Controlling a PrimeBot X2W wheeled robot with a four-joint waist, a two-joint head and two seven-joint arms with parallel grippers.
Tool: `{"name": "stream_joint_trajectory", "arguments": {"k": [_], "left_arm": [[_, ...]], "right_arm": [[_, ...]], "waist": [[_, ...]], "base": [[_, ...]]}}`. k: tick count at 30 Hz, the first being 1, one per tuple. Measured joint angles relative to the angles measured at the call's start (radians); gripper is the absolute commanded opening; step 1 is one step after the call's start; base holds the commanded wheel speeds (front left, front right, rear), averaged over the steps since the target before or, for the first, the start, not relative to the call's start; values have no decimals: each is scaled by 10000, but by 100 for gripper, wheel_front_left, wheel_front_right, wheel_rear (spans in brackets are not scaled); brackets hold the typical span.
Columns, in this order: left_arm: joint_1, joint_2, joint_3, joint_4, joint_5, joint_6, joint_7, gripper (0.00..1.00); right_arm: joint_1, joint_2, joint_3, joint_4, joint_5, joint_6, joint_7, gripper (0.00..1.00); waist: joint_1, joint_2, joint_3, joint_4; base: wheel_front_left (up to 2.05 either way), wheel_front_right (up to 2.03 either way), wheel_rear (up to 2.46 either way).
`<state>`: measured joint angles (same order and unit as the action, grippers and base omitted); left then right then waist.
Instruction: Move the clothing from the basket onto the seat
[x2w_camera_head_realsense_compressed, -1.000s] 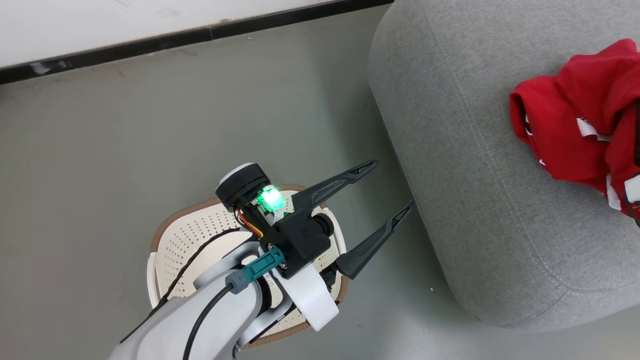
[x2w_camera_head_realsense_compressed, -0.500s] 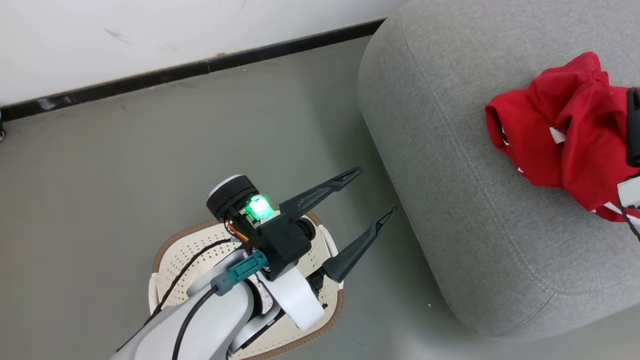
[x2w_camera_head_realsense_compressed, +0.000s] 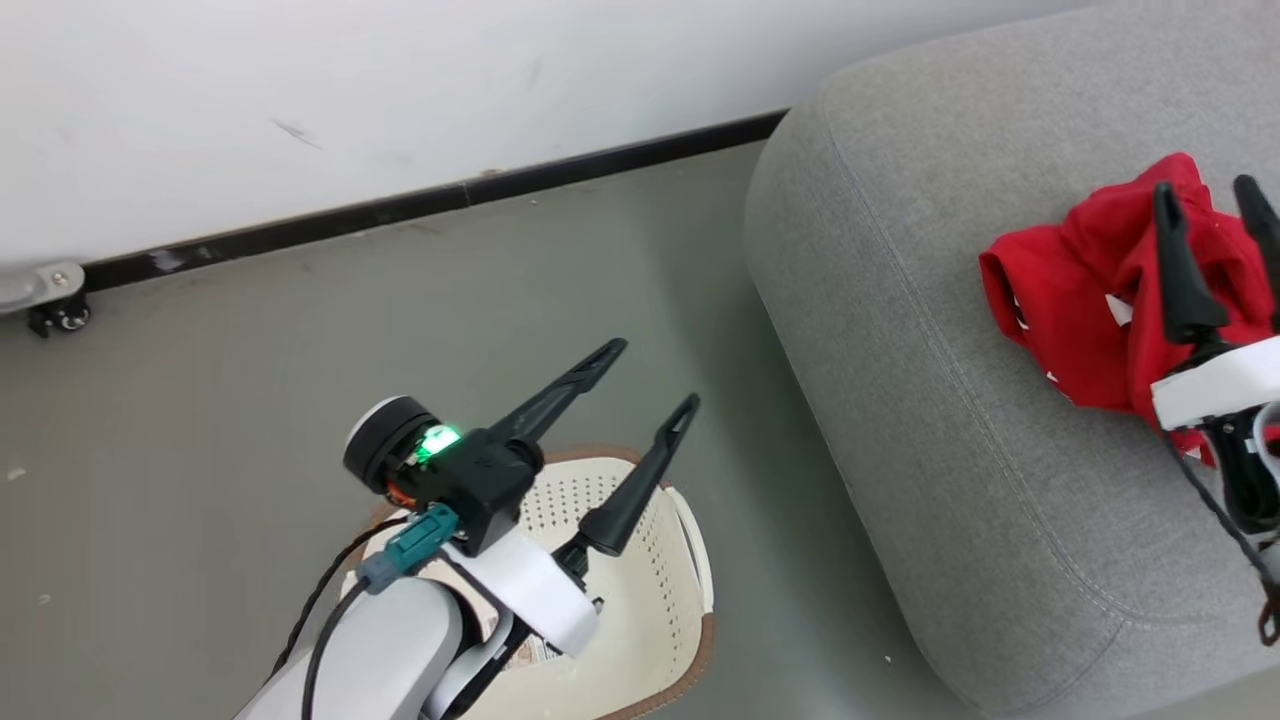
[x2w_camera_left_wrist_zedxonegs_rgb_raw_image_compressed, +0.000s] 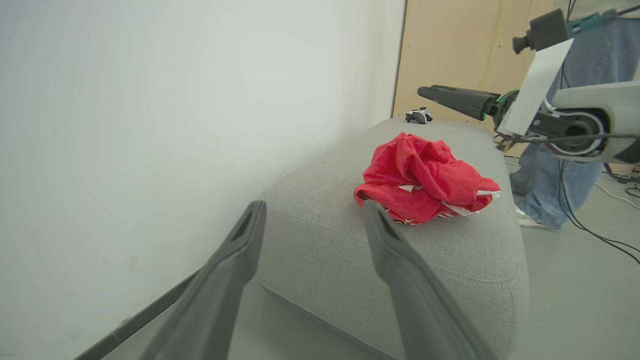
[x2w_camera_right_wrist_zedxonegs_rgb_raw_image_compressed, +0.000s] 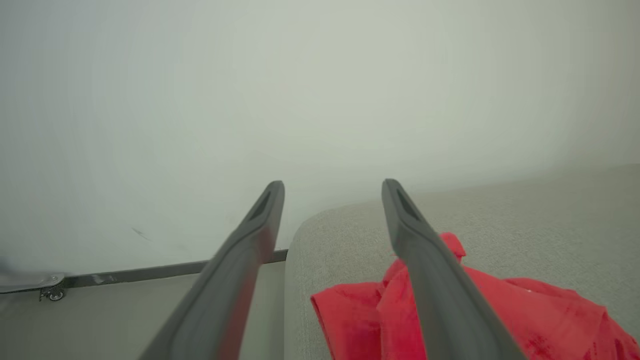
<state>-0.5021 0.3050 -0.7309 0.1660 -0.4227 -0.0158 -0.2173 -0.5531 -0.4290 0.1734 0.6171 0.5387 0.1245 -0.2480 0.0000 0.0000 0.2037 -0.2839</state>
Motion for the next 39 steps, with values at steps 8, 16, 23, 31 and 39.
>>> {"name": "stream_joint_trajectory", "arguments": {"k": [8, 16, 23, 31, 39], "left_arm": [[612, 44, 596, 280, -301, 525, -134, 100], [1198, 155, 1254, 502, -531, 1131, -209, 100], [1736, 301, 1733, 604, -740, 1455, -290, 100], [2409, 336, 2393, 665, -945, 1929, -295, 100], [2970, 334, 3051, 587, -1103, 2339, -295, 100]], "right_arm": [[45, 587, 324, -487, -416, 0, 0, 100], [380, 1225, 644, -623, -660, 0, 0, 100], [600, 1463, 692, -612, -993, 0, 0, 100], [1034, 1687, 537, -587, -1379, 0, 0, 100], [1656, 1975, 297, -660, -1862, 0, 0, 100]], "waist": [[1, 0, -464, 386], [1, 0, -887, 835], [0, 0, -1190, 1190], [0, 0, -1570, 1634], [0, 0, -1910, 2019]], "base": [[0, 0, 0], [0, 0, 0], [0, 0, 0], [0, 0, 0], [0, 0, 0]]}}
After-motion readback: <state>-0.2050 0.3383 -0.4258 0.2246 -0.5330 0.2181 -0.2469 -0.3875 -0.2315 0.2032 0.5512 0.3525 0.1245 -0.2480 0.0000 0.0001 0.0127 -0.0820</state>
